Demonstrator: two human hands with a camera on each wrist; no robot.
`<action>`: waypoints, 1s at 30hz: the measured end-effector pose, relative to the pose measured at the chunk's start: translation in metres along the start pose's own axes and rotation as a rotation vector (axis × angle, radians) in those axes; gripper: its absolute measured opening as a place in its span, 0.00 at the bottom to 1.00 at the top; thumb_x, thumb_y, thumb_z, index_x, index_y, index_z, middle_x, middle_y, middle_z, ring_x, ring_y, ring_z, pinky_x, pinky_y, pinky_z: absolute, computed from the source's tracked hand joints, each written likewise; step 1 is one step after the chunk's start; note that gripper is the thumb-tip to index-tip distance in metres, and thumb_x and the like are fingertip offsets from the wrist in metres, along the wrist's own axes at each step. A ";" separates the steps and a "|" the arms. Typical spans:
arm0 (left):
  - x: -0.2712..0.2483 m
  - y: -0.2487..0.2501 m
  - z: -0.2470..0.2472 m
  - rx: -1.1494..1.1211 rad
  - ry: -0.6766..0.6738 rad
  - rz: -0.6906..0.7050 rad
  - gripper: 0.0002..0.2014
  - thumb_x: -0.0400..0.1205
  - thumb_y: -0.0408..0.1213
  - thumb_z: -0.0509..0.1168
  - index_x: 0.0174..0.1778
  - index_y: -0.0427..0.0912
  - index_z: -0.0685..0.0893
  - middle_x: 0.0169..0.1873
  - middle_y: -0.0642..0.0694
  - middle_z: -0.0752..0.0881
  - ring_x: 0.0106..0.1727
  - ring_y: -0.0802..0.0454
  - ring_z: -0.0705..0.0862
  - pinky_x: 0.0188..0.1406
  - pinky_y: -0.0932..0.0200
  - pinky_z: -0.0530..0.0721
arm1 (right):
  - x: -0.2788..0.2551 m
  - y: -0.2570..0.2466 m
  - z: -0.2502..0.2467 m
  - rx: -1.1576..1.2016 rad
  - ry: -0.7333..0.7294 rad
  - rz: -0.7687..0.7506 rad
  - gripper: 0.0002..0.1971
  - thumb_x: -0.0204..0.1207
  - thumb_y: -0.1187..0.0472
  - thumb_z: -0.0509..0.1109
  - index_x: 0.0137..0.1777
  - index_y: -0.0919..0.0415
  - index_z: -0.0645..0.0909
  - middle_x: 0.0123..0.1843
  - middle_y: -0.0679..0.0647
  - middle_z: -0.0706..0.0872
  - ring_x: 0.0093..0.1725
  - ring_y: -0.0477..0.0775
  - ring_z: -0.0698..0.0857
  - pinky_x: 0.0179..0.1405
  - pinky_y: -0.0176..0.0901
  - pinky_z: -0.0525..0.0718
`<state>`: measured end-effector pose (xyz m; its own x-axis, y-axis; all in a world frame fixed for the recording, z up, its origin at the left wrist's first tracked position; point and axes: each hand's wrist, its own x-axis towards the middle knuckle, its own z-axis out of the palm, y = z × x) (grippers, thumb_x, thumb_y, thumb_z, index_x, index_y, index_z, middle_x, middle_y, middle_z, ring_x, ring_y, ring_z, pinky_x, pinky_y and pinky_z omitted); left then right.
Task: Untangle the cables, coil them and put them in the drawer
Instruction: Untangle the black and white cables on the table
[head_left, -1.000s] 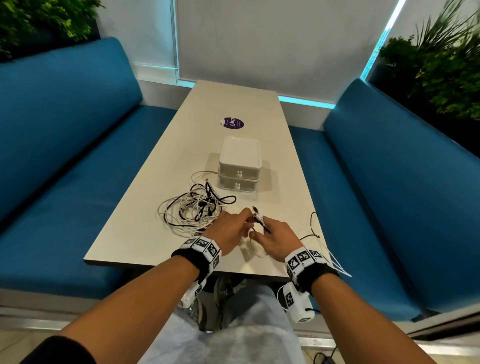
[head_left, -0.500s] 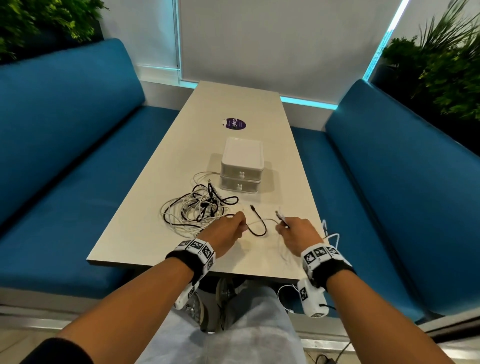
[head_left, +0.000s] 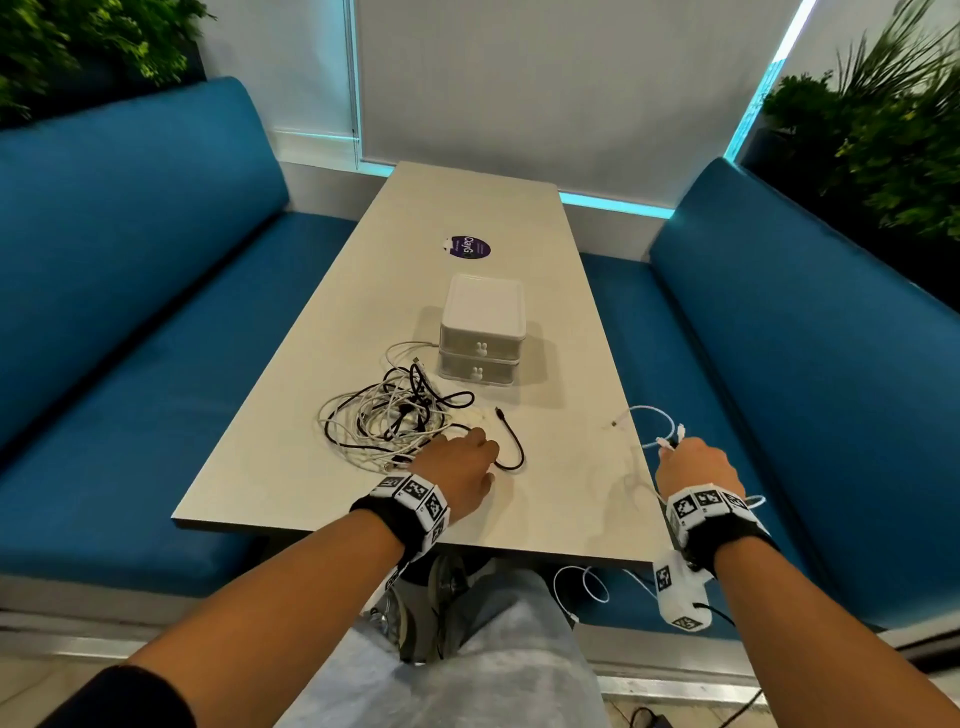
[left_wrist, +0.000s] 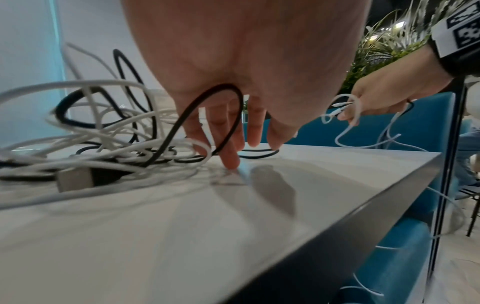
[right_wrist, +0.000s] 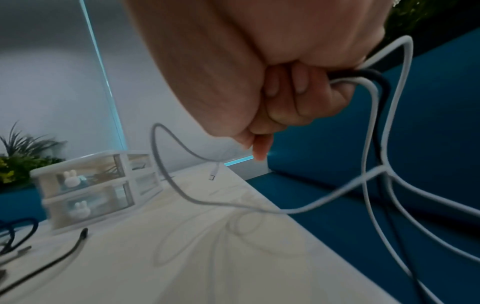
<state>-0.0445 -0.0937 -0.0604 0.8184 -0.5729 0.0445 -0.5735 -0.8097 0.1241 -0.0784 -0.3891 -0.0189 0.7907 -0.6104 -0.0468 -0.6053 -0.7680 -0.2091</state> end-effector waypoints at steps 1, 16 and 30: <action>0.001 0.003 0.000 0.041 0.004 0.000 0.16 0.85 0.44 0.59 0.66 0.43 0.77 0.64 0.43 0.76 0.60 0.40 0.81 0.60 0.45 0.75 | 0.001 -0.001 -0.001 0.011 0.005 0.012 0.14 0.83 0.52 0.61 0.49 0.64 0.80 0.49 0.64 0.84 0.47 0.68 0.85 0.46 0.54 0.84; 0.005 0.008 0.014 0.012 -0.029 0.048 0.20 0.84 0.39 0.61 0.74 0.46 0.73 0.68 0.45 0.76 0.68 0.42 0.74 0.63 0.46 0.70 | -0.006 -0.035 0.005 0.220 -0.066 0.032 0.18 0.86 0.53 0.52 0.58 0.67 0.78 0.57 0.66 0.84 0.46 0.64 0.78 0.45 0.50 0.76; 0.007 0.013 0.010 0.138 0.010 0.066 0.09 0.85 0.36 0.60 0.60 0.45 0.79 0.57 0.45 0.81 0.63 0.42 0.74 0.61 0.45 0.67 | -0.028 -0.047 0.008 0.184 -0.517 -0.302 0.13 0.81 0.55 0.62 0.44 0.56 0.87 0.39 0.50 0.83 0.40 0.53 0.81 0.36 0.42 0.72</action>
<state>-0.0465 -0.1092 -0.0683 0.7789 -0.6245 0.0583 -0.6247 -0.7807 -0.0173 -0.0710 -0.3340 -0.0157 0.8944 -0.1630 -0.4165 -0.3586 -0.8180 -0.4498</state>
